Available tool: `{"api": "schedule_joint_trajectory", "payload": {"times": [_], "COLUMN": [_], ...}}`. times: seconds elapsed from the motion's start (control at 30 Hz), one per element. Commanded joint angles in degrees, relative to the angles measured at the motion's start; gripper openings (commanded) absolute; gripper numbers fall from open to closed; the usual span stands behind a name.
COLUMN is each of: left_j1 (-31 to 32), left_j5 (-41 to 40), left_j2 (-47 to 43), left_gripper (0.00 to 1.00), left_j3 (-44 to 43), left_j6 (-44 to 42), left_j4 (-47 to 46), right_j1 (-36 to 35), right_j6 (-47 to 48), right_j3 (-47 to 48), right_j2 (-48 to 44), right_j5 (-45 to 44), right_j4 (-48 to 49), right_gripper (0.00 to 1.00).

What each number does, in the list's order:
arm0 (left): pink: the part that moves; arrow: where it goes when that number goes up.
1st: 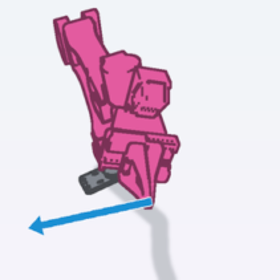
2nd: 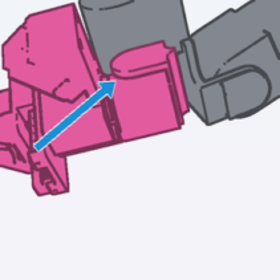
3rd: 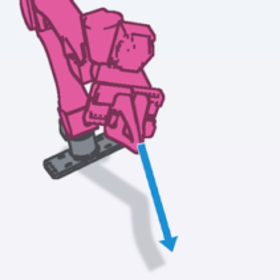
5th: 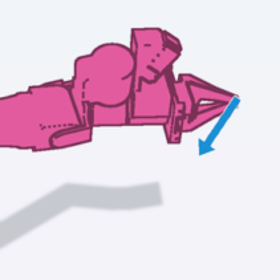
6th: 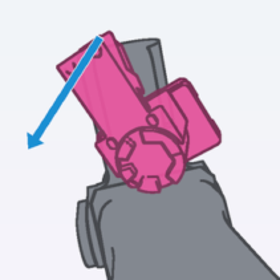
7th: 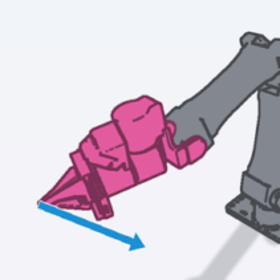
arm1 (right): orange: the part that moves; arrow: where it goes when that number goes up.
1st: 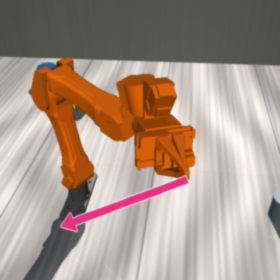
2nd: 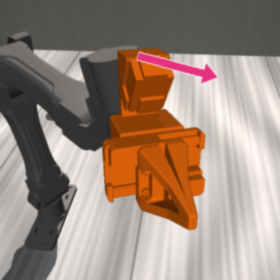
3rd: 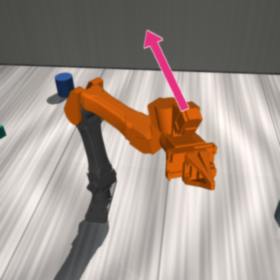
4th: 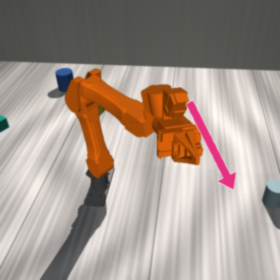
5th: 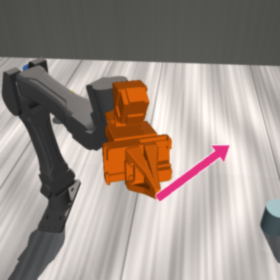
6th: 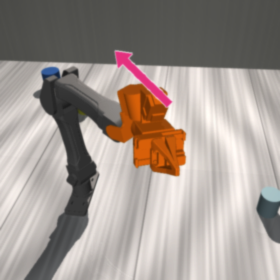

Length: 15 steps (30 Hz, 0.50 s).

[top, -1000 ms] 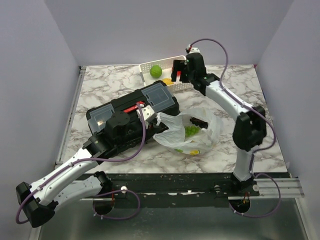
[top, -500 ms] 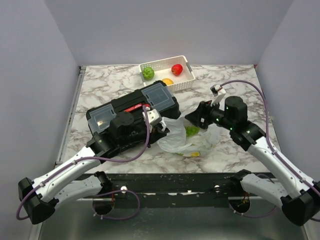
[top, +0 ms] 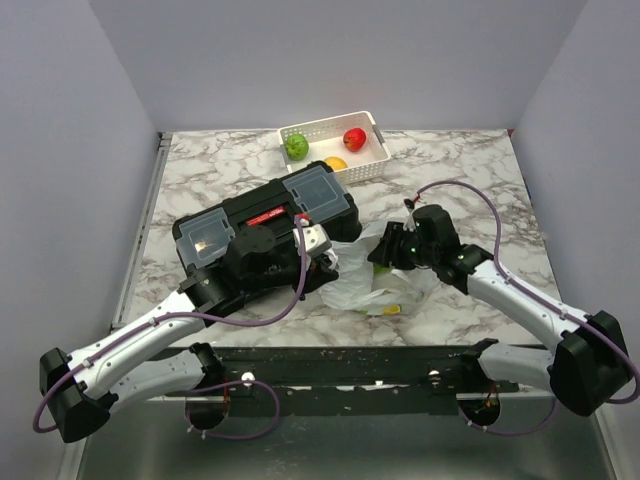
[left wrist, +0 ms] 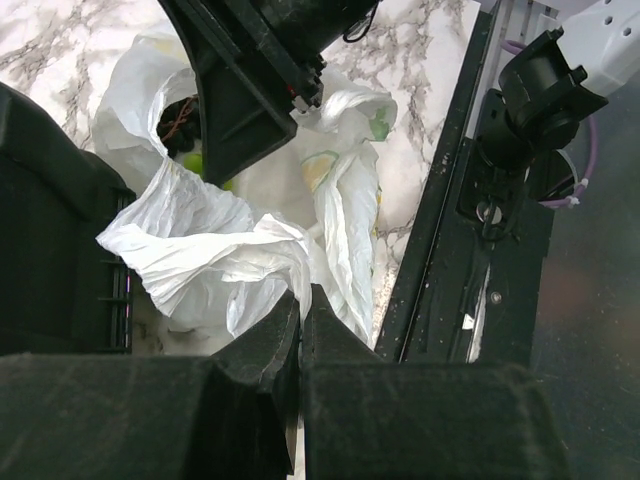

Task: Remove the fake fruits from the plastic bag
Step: Adjust the plastic bag at the center of the board.

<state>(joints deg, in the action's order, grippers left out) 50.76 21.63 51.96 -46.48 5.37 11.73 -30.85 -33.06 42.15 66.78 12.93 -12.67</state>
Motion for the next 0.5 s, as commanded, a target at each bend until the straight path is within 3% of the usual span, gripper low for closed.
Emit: {"api": "schedule_joint_trajectory", "payload": {"times": [0.0, 0.2, 0.47], "left_j1": [0.75, 1.19, 1.62], "left_j5": [0.4, 0.35, -0.86], "left_j2": [-0.36, -0.34, -0.89], "left_gripper": [0.0, 0.0, 0.0], "left_j3": [-0.63, -0.59, -0.63], "left_j6": [-1.23, -1.23, -1.78], "left_j4": [-0.05, -0.17, 0.4], "right_j1": [-0.26, -0.26, -0.22], "right_j6": [-4.5, -11.18, -12.59], "right_j3": [2.53, 5.1, 2.06], "right_j2": [1.45, 8.33, 14.15], "right_j5": [-18.16, -31.15, -41.0], "right_j4": [-5.35, -4.96, 8.4], "right_gripper": [0.52, 0.52, 0.53]}}
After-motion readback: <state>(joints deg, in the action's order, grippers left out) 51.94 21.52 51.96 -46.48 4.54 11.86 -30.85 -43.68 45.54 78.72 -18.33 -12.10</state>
